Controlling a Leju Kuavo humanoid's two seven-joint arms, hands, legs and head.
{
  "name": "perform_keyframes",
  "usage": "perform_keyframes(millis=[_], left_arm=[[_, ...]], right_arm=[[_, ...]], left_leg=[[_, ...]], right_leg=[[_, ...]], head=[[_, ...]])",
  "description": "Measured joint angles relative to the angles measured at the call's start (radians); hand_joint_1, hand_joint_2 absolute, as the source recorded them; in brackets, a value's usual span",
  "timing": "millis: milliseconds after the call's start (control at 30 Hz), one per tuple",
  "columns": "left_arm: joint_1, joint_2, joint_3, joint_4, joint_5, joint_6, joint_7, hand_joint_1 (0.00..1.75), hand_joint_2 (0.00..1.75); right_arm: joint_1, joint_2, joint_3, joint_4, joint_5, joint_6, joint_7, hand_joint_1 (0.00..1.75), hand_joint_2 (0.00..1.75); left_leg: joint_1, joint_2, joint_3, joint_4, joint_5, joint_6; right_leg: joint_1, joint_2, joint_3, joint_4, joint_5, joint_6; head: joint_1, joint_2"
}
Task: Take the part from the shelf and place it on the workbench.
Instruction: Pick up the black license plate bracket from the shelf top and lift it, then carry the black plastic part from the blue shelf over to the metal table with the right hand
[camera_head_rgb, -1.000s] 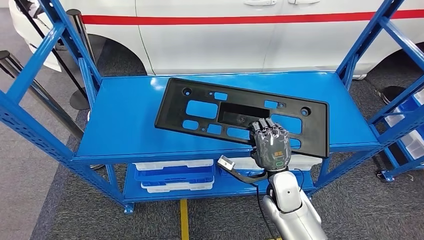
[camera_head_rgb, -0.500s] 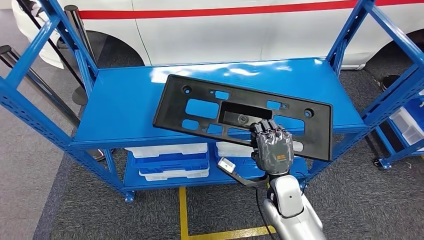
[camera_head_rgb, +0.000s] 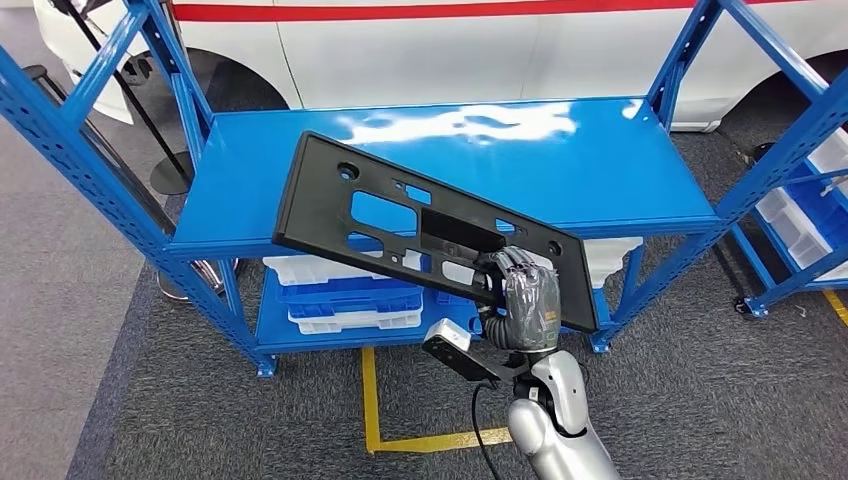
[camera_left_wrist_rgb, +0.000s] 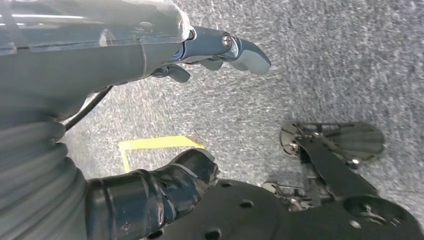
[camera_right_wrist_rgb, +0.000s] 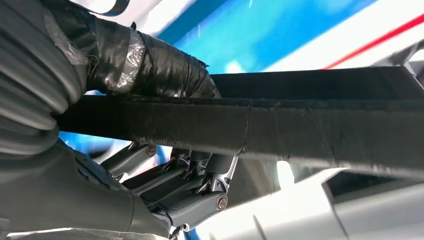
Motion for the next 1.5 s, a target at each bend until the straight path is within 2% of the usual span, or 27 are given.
perform_keyframes(millis=[67,167,200,267,333,367,433,500,567,600,633,700,767,833,867,933,967,1000,1067,1100,1200,1267,1333,1367,1400,1433,1500], left_arm=[[0.001,0.000,0.005,0.000,0.000,-0.002,-0.007,0.00,1.75],[0.002,0.000,0.012,0.000,0.000,-0.007,-0.015,0.00,1.75],[0.002,0.000,0.014,0.000,0.000,-0.009,-0.016,0.00,1.75],[0.003,0.000,0.018,0.000,-0.001,-0.010,-0.019,0.00,1.75],[0.003,0.000,0.022,0.000,-0.003,-0.009,-0.020,0.00,1.75],[0.003,0.001,0.024,0.000,-0.004,-0.009,-0.021,0.00,1.75],[0.002,0.001,0.027,0.000,-0.005,-0.009,-0.022,0.00,1.75],[0.001,0.002,0.030,0.000,-0.008,-0.010,-0.023,0.00,1.75],[-0.003,0.005,0.031,0.000,-0.012,-0.010,-0.024,0.00,1.75],[-0.004,0.006,0.031,0.000,-0.014,-0.010,-0.025,0.00,1.75],[-0.005,0.006,0.031,0.000,-0.014,-0.010,-0.025,0.00,1.75],[-0.007,0.004,0.032,0.000,-0.016,-0.010,-0.025,0.00,1.75],[-0.007,0.003,0.032,0.000,-0.017,-0.010,-0.025,0.00,1.75],[-0.008,0.004,0.032,0.000,-0.018,-0.010,-0.025,0.00,1.75],[-0.008,0.004,0.032,0.000,-0.018,-0.010,-0.025,0.00,1.75],[-0.007,0.003,0.033,0.000,-0.019,-0.010,-0.025,0.00,1.75],[-0.007,0.003,0.033,0.000,-0.020,-0.011,-0.025,0.00,1.75],[-0.007,0.003,0.033,0.000,-0.022,-0.011,-0.025,0.00,1.75],[-0.007,0.003,0.033,0.000,-0.025,-0.013,-0.025,0.00,1.75],[-0.007,0.002,0.033,0.000,-0.026,-0.014,-0.025,0.00,1.75],[-0.007,0.002,0.033,0.000,-0.030,-0.019,-0.024,0.00,1.75],[-0.007,0.002,0.033,0.000,-0.033,-0.022,-0.024,0.00,1.75],[-0.006,0.002,0.033,0.000,-0.034,-0.024,-0.023,0.00,1.75],[-0.005,0.002,0.033,0.000,-0.035,-0.025,-0.024,0.00,1.75],[-0.005,0.002,0.033,0.000,-0.036,-0.025,-0.024,0.00,1.75],[-0.005,0.002,0.033,0.000,-0.037,-0.025,-0.024,0.00,1.75],[-0.008,0.002,0.033,0.000,-0.039,-0.025,-0.024,0.00,1.75]], right_arm=[[0.002,0.008,0.007,-0.014,-0.170,0.107,-0.034,1.69,1.75],[0.008,0.015,0.017,-0.036,-0.431,0.286,-0.068,1.69,1.75],[0.011,0.016,0.020,-0.041,-0.497,0.335,-0.072,1.69,1.75],[0.017,0.017,0.030,-0.051,-0.614,0.423,-0.080,1.69,1.75],[0.022,0.018,0.039,-0.060,-0.695,0.491,-0.089,1.69,1.75],[0.025,0.019,0.042,-0.062,-0.722,0.517,-0.091,1.69,1.75],[0.029,0.018,0.047,-0.063,-0.777,0.575,-0.096,1.69,1.75],[0.032,0.018,0.054,-0.064,-0.835,0.641,-0.104,1.69,1.75],[0.035,0.018,0.061,-0.067,-0.865,0.683,-0.118,1.69,1.75],[0.036,0.018,0.065,-0.070,-0.869,0.694,-0.126,1.69,1.75],[0.037,0.018,0.070,-0.072,-0.870,0.700,-0.132,1.69,1.75],[0.040,0.017,0.078,-0.074,-0.868,0.705,-0.140,1.69,1.75],[0.044,0.015,0.084,-0.076,-0.865,0.706,-0.144,1.69,1.75],[0.046,0.013,0.088,-0.077,-0.864,0.706,-0.147,1.69,1.75],[0.048,0.012,0.089,-0.076,-0.863,0.706,-0.148,1.69,1.75],[0.050,0.011,0.090,-0.076,-0.862,0.707,-0.151,1.69,1.75],[0.050,0.011,0.091,-0.077,-0.861,0.709,-0.154,1.69,1.75],[0.050,0.010,0.091,-0.080,-0.860,0.711,-0.157,1.69,1.75],[0.049,0.011,0.094,-0.088,-0.857,0.717,-0.165,1.69,1.75],[0.048,0.011,0.096,-0.091,-0.854,0.719,-0.169,1.69,1.75],[0.049,0.011,0.101,-0.097,-0.846,0.723,-0.180,1.69,1.75],[0.050,0.011,0.106,-0.101,-0.845,0.724,-0.185,1.69,1.75],[0.051,0.011,0.111,-0.105,-0.845,0.727,-0.190,1.69,1.75],[0.051,0.011,0.112,-0.106,-0.844,0.730,-0.192,1.69,1.75],[0.051,0.011,0.113,-0.106,-0.842,0.733,-0.195,1.69,1.75],[0.051,0.011,0.114,-0.106,-0.840,0.736,-0.197,1.69,1.75],[0.051,0.011,0.115,-0.108,-0.835,0.742,-0.202,1.69,1.75]], left_leg=[[0.001,0.000,-0.011,0.001,0.017,-0.015],[0.008,-0.003,-0.021,-0.004,0.035,-0.035],[0.010,-0.004,-0.030,0.011,0.014,-0.039],[0.013,-0.005,-0.058,0.096,-0.080,-0.041],[0.012,-0.006,-0.084,0.224,-0.167,-0.041],[0.011,-0.006,-0.085,0.271,-0.178,-0.039],[0.007,-0.006,-0.043,0.273,-0.139,-0.033],[0.000,-0.006,0.063,0.153,-0.106,-0.021],[-0.008,-0.006,0.160,0.018,-0.126,-0.012],[-0.011,-0.007,0.182,-0.018,-0.137,-0.009],[-0.013,-0.007,0.184,-0.032,-0.135,-0.007],[-0.009,-0.002,0.168,-0.033,-0.113,0.002],[-0.006,0.004,0.144,-0.036,-0.086,0.014],[-0.008,0.005,0.113,-0.034,-0.061,0.019],[-0.009,0.005,0.095,-0.032,-0.048,0.018],[-0.009,0.006,0.057,-0.025,-0.025,0.015],[-0.009,0.006,0.039,-0.020,-0.015,0.013],[-0.009,0.005,0.025,-0.015,-0.006,0.009],[-0.010,0.004,0.007,-0.007,0.009,0.000],[-0.009,0.004,0.002,-0.006,0.018,-0.006],[-0.003,0.002,-0.012,-0.004,0.028,-0.025],[0.000,-0.001,-0.035,0.052,-0.045,-0.034],[0.002,-0.002,-0.062,0.171,-0.147,-0.042],[0.003,-0.002,-0.068,0.227,-0.171,-0.045],[0.003,-0.002,-0.064,0.263,-0.169,-0.048],[0.004,-0.002,-0.048,0.270,-0.145,-0.050],[0.007,-0.003,0.030,0.192,-0.094,-0.053]], right_leg=[[0.007,0.003,0.065,-0.103,-0.017,-0.011],[0.016,0.002,0.055,-0.127,0.001,-0.038],[0.016,-0.001,0.045,-0.130,0.013,-0.049],[0.018,-0.005,0.021,-0.133,0.039,-0.067],[0.024,-0.006,-0.011,-0.131,0.062,-0.074],[0.028,-0.006,-0.028,-0.129,0.074,-0.075],[0.034,-0.007,-0.064,-0.122,0.097,-0.074],[0.036,-0.006,-0.094,-0.113,0.117,-0.071],[0.036,-0.006,-0.109,-0.106,0.134,-0.063],[0.036,-0.007,-0.112,-0.105,0.143,-0.058],[0.036,-0.008,-0.112,-0.107,0.154,-0.052],[0.033,-0.004,-0.119,-0.100,0.146,-0.041],[0.027,0.000,-0.139,-0.035,0.061,-0.029],[0.021,0.000,-0.163,0.085,-0.036,-0.020],[0.018,0.000,-0.166,0.138,-0.050,-0.017],[0.013,0.000,-0.136,0.167,-0.012,-0.014],[0.012,0.000,-0.096,0.131,0.015,-0.015],[0.012,0.000,-0.040,0.067,0.022,-0.018],[0.018,0.001,0.060,-0.073,-0.004,-0.027],[0.022,0.001,0.085,-0.115,-0.020,-0.032],[0.025,-0.002,0.074,-0.142,-0.002,-0.051],[0.022,-0.006,0.050,-0.147,0.025,-0.068],[0.025,-0.007,0.020,-0.146,0.050,-0.076],[0.026,-0.008,0.004,-0.144,0.062,-0.077],[0.026,-0.008,-0.014,-0.142,0.074,-0.075],[0.026,-0.009,-0.034,-0.138,0.086,-0.073],[0.023,-0.009,-0.072,-0.124,0.107,-0.065]], head=[[0.000,0.000],[0.001,0.000],[0.001,0.000],[0.000,0.000],[0.000,0.000],[0.000,0.000],[0.000,0.000],[0.000,0.000],[0.000,0.000],[0.000,0.000],[0.000,0.000],[0.000,0.000],[0.001,0.000],[0.001,0.000],[0.001,0.000],[0.001,0.000],[0.001,0.000],[0.001,0.000],[0.000,0.000],[0.000,0.000],[0.000,0.000],[-0.001,0.000],[-0.002,0.000],[-0.002,0.000],[-0.002,0.000],[-0.003,0.000],[-0.003,0.000]])
